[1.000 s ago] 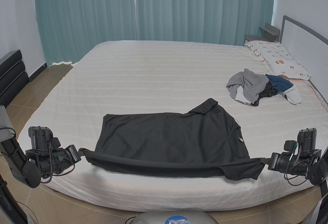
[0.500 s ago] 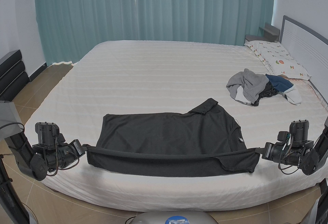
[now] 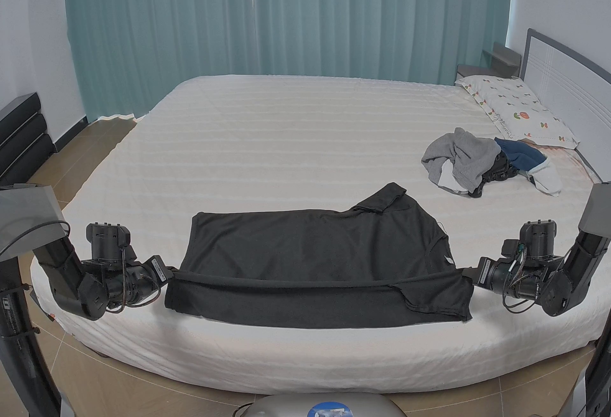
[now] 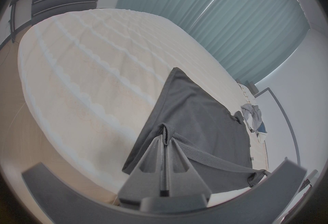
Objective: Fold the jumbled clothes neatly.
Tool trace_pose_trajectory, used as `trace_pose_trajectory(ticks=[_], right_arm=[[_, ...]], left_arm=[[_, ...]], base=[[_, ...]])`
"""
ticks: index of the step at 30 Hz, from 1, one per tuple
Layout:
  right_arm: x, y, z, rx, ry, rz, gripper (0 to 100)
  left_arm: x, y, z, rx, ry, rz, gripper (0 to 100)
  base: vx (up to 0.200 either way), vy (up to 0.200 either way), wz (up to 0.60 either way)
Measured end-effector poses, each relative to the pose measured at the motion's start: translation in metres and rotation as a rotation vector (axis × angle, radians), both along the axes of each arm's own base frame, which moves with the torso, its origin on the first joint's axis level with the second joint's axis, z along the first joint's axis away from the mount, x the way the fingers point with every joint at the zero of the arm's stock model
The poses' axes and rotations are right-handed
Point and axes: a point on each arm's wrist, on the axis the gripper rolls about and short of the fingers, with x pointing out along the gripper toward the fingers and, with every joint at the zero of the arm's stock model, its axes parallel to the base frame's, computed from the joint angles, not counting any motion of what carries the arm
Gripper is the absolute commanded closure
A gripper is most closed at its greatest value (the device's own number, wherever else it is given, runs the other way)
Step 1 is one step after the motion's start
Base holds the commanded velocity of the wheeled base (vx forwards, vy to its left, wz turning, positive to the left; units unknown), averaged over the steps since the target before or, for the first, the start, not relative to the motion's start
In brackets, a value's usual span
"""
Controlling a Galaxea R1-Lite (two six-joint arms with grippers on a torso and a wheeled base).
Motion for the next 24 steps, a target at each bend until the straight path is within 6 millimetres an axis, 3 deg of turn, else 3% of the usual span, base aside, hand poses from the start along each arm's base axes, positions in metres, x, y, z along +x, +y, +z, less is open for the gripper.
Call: trace_pose_trajectory(ticks=[13, 24], right_arm=[[0.027, 0.007, -0.025, 0.059, 0.035, -0.032, 100], [0.039, 0.007, -0.031, 0.117, -0.028, -0.101, 100]], left_arm=[[0.029, -0.012, -0.029, 0.008, 0.043, -0.003, 100], [0.04, -0.016, -0.028, -0.081, 0.037, 0.073, 100]], base=[[0.0, 0.0, 0.0], [0.0, 0.0, 0.0]])
